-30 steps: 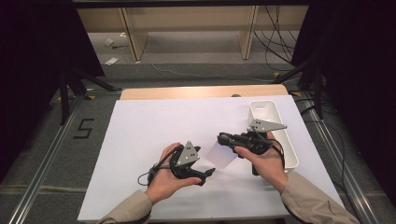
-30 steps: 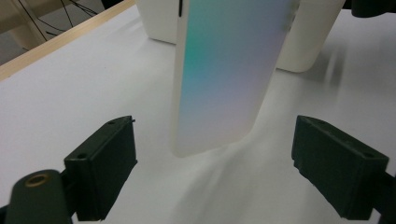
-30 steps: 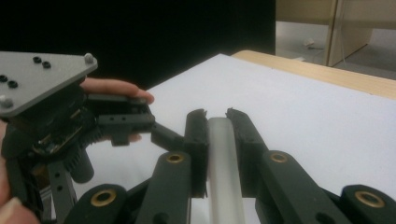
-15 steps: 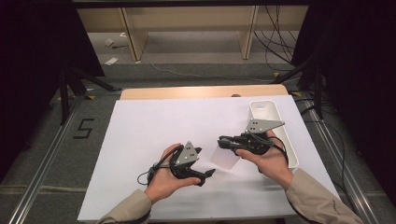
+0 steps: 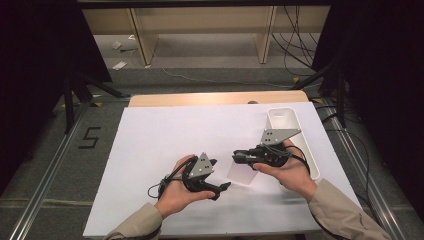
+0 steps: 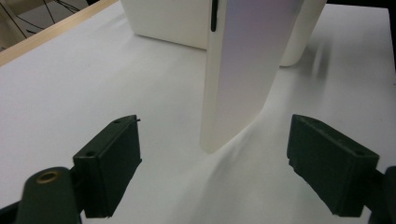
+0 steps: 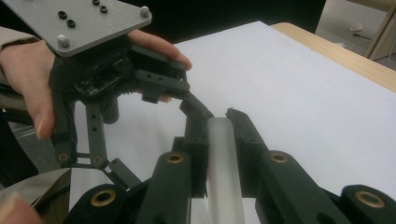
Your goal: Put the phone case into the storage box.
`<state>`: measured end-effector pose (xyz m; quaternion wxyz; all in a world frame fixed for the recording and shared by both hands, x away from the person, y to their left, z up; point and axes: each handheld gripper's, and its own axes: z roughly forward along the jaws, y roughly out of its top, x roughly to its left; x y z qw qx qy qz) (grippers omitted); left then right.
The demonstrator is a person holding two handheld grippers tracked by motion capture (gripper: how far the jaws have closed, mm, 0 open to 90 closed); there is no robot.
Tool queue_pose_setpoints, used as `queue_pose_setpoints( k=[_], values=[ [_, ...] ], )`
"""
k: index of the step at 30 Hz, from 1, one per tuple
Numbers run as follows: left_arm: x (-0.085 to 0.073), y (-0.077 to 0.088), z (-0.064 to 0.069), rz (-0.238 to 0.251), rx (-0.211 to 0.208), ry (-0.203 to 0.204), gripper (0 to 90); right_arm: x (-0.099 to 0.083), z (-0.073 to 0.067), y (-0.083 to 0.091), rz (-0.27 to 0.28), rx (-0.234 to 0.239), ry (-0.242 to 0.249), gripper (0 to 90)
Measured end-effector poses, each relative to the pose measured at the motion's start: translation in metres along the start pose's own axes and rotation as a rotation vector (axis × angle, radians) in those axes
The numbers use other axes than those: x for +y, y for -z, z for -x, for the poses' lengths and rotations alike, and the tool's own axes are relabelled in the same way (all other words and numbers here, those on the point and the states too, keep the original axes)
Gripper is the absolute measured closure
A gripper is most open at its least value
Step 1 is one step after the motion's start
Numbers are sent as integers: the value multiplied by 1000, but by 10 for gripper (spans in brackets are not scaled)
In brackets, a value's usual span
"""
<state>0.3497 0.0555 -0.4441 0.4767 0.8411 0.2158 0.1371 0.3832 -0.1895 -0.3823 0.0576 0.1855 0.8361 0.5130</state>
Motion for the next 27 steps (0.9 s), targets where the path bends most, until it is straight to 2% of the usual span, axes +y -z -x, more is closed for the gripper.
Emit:
queue_pose_setpoints(
  k=[14, 27],
  values=[
    [0, -2, 1, -1, -6, -7, 196, 4, -3, 1, -23, 41, 56, 797],
    [0, -4, 1, -6, -10, -14, 203, 7, -7, 0, -34, 77, 70, 797]
  ],
)
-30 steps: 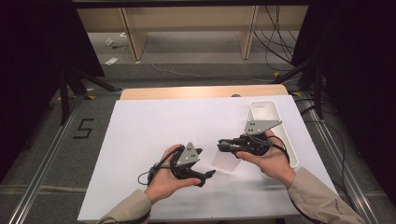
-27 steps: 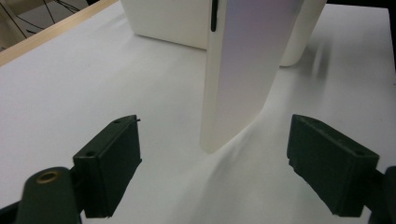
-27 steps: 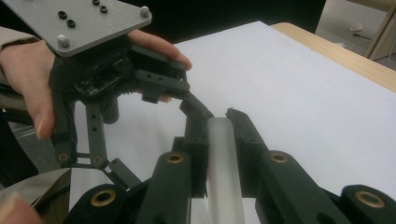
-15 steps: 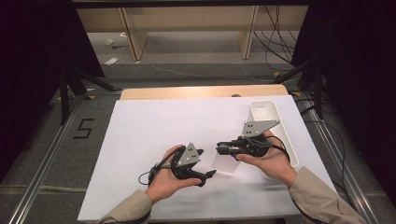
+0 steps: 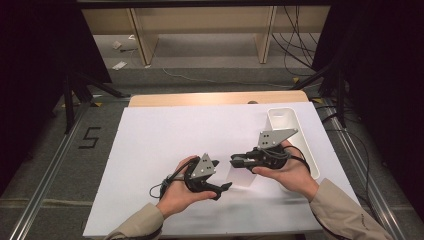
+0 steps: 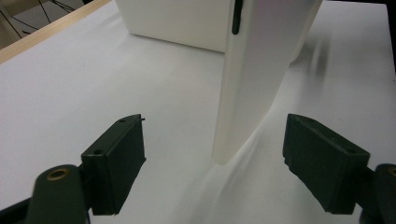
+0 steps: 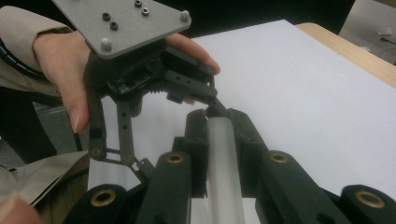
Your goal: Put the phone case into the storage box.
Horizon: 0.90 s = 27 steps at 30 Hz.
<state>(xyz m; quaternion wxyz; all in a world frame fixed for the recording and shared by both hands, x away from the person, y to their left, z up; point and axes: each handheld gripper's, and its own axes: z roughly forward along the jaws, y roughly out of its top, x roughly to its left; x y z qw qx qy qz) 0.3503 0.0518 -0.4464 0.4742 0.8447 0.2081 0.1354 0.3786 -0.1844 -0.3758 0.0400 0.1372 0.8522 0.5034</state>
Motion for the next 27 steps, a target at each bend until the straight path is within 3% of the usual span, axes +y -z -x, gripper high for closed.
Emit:
queue_pose_setpoints(
  k=[15, 27],
  values=[
    [-2, -4, 0, -8, -6, -3, 221, 2, -2, 0, 0, 14, 1, 797],
    [-6, -9, -1, -24, -34, -17, 296, 2, -2, -1, 5, 23, -5, 797]
  ],
)
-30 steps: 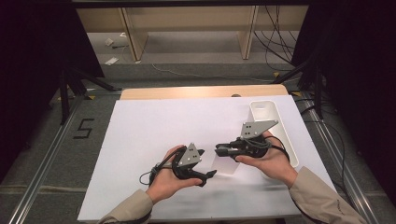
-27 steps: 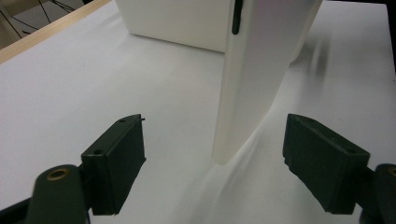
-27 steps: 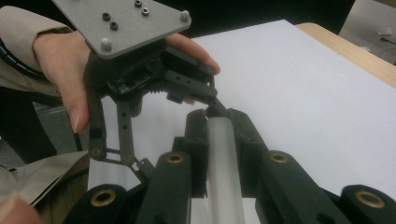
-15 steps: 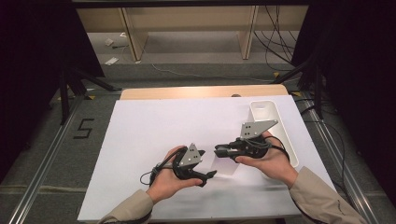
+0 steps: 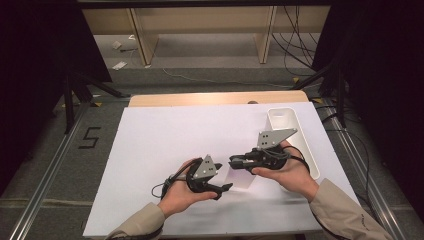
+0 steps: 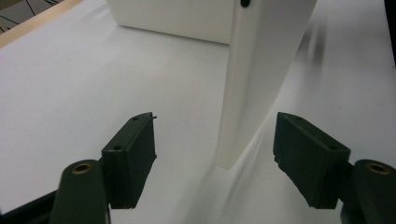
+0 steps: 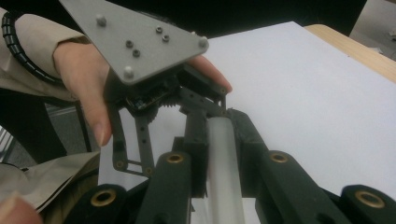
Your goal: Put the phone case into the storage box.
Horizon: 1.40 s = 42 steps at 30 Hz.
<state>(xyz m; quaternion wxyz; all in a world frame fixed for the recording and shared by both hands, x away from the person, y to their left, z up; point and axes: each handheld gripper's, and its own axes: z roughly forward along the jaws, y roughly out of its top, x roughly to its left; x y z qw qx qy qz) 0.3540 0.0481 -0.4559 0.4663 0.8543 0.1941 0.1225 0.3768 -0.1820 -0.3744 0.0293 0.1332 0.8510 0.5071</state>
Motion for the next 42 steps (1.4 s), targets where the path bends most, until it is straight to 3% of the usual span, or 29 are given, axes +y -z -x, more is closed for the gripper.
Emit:
queue_pose_setpoints(
  k=[18, 35, 37, 39, 42],
  values=[
    [-8, -11, -2, -20, -115, -46, 546, 0, 0, 0, 8, 15, -6, 797],
    [-8, -8, -6, -32, -171, -74, 745, 1, -1, 1, 26, 48, 1, 790],
    [-8, -7, -6, -28, -171, -67, 771, 2, 0, 2, 34, 41, 14, 727],
    [-5, -5, -5, -13, -191, -46, 802, 3, 1, 4, 46, 23, 22, 608],
    [-2, -3, -4, -10, -200, -31, 807, 3, 4, 7, 75, -1, 22, 539]
  ],
)
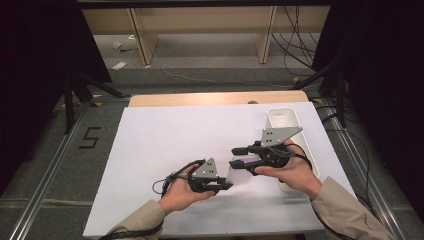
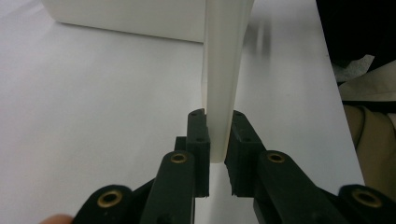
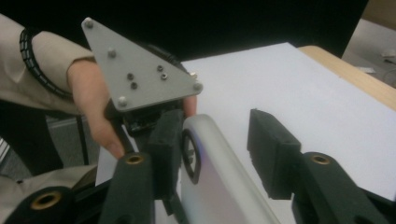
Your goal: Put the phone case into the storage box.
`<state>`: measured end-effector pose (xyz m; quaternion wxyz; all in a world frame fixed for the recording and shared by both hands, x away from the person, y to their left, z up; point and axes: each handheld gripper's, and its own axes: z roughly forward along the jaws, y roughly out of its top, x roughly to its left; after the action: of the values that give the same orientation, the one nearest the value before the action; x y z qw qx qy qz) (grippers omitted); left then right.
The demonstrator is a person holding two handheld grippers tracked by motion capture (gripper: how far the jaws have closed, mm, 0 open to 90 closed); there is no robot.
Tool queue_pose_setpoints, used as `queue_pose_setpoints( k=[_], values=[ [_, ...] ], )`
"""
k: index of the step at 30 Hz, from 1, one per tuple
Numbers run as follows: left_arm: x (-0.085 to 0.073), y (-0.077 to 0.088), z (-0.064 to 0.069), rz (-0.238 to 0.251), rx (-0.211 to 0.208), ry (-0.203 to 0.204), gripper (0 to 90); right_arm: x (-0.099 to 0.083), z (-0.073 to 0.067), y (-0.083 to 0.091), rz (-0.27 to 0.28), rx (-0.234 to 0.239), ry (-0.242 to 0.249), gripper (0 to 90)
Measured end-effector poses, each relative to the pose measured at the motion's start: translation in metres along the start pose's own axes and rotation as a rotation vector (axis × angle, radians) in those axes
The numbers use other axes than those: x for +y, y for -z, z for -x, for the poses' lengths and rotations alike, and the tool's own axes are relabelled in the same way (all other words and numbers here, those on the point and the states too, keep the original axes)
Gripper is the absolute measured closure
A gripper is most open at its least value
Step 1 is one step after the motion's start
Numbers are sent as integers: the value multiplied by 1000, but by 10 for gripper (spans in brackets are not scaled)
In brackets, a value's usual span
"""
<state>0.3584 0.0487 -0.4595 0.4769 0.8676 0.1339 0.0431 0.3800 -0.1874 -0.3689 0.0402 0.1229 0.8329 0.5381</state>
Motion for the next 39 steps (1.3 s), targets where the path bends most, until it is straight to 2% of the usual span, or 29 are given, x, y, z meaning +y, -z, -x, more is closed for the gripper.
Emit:
queue_pose_setpoints(
  k=[4, 6, 10, 16, 20, 26, 31, 39],
  values=[
    [1, 2, 1, 1, 5, 4, 808, -2, 2, -1, 24, -35, -11, 394],
    [2, 3, 1, 2, 13, 5, 808, -3, 4, 0, 44, -38, -33, 330],
    [2, 5, 0, 12, 22, 35, 808, -4, 7, 4, 92, -57, -70, 255],
    [4, 10, -1, 22, 40, 68, 808, -8, 9, 3, 122, -99, -100, 187],
    [5, 11, -1, 26, 68, 79, 808, -10, 9, 2, 144, -125, -121, 162],
    [8, 15, 0, 31, 115, 98, 807, -12, 10, 3, 183, -200, -147, 120],
    [9, 16, -1, 35, 147, 118, 807, -14, 9, 1, 191, -232, -150, 63],
    [9, 17, -3, 45, 204, 166, 807, -17, 8, -3, 186, -251, -155, 31]
  ],
)
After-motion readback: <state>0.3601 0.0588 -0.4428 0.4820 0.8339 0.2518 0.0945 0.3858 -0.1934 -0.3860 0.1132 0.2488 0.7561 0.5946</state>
